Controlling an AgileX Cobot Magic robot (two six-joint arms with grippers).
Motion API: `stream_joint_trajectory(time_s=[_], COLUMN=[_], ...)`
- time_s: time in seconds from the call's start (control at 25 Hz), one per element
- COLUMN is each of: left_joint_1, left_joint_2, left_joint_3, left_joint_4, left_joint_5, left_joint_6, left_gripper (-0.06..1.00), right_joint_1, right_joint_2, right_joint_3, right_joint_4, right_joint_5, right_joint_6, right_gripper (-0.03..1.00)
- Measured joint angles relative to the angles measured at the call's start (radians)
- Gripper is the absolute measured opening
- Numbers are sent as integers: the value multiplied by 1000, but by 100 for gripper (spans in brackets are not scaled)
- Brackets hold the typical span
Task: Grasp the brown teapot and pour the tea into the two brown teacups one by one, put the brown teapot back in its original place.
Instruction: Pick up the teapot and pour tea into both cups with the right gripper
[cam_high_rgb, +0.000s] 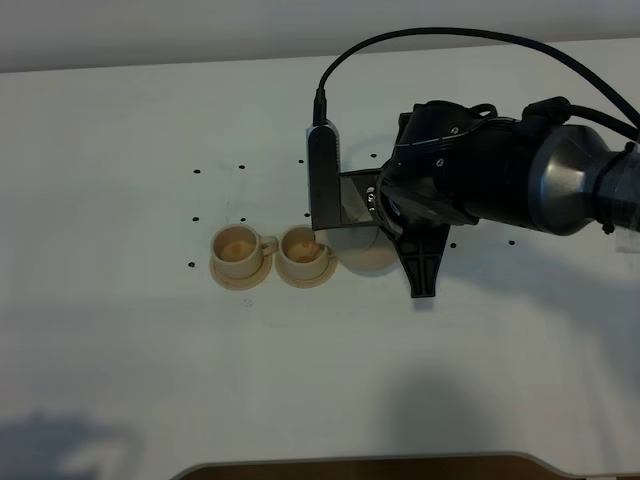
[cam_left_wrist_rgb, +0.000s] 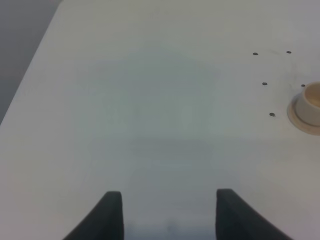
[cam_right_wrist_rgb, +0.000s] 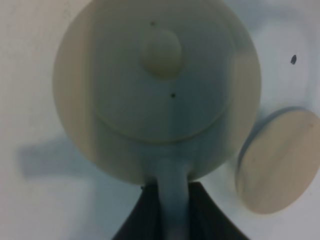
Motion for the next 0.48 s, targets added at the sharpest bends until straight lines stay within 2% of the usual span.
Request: stream_joint_trajectory(time_s=[0.48], left_joint_1=[0], left_joint_2=[0], left_joint_3=[0], left_joint_4=[0], left_joint_5=[0], left_joint_6=[2], left_gripper=[46], right_joint_1=[13], right_joint_2=[2], right_joint_3=[-54], right_joint_4=[-17], right_joint_5=[17], right_joint_6=[0], right_gripper=[11])
